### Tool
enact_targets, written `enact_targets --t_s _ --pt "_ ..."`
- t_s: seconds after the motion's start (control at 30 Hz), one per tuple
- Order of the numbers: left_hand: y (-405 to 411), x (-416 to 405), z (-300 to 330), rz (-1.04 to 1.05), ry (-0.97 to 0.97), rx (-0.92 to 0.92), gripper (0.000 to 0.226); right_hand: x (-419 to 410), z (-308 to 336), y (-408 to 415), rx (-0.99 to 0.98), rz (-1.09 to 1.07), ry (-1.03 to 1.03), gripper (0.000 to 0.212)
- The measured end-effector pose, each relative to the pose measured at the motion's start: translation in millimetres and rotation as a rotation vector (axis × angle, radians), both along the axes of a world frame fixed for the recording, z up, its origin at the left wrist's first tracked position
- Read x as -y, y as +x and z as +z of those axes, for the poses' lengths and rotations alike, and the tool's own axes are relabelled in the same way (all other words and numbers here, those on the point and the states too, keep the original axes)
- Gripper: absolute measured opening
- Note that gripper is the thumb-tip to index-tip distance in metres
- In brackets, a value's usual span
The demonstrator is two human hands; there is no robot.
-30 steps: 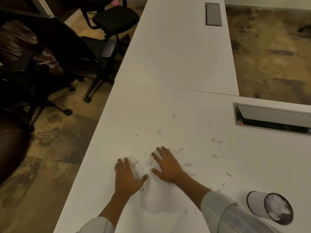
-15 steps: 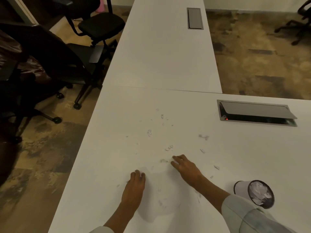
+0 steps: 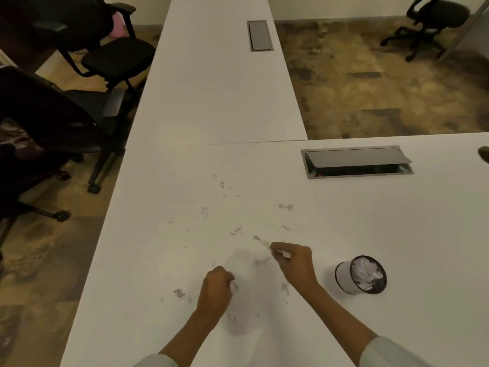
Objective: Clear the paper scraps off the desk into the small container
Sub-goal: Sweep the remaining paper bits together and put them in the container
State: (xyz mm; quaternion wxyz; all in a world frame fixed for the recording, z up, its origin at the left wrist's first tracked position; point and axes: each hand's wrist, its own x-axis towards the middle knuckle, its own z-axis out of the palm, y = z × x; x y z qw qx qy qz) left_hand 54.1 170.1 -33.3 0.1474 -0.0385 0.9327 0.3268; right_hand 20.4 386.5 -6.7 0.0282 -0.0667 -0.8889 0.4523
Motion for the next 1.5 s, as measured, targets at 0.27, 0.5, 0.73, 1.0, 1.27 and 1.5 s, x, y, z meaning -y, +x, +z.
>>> enact_targets --t_s 0.27,0.5,0.73,1.0,1.27,1.5 --pt "-7 -170 40 -0.133 0.405 -0.100 0.017 -130 39 54 0.074 -0.424 0.006 0.013" --pt "-11 -267 60 -0.313 0.506 -0.100 0.021 -182 36 74 0.204 -0.358 0.171 0.016" --pt "-11 -275 57 -0.550 0.475 -0.178 0.037 -188 42 75 0.203 -0.226 -0.018 0.036" --pt "-12 -260 50 -0.518 0.373 -0.339 0.057 -197 42 104 0.159 -0.283 0.017 0.058" --pt "-24 -253 27 -1.072 -0.030 -0.188 0.103 -173 8 126 0.270 0.127 0.574 0.074" --pt "-29 -244 14 -1.213 -0.167 -0.284 0.103 -171 5 110 0.351 0.285 0.853 0.074"
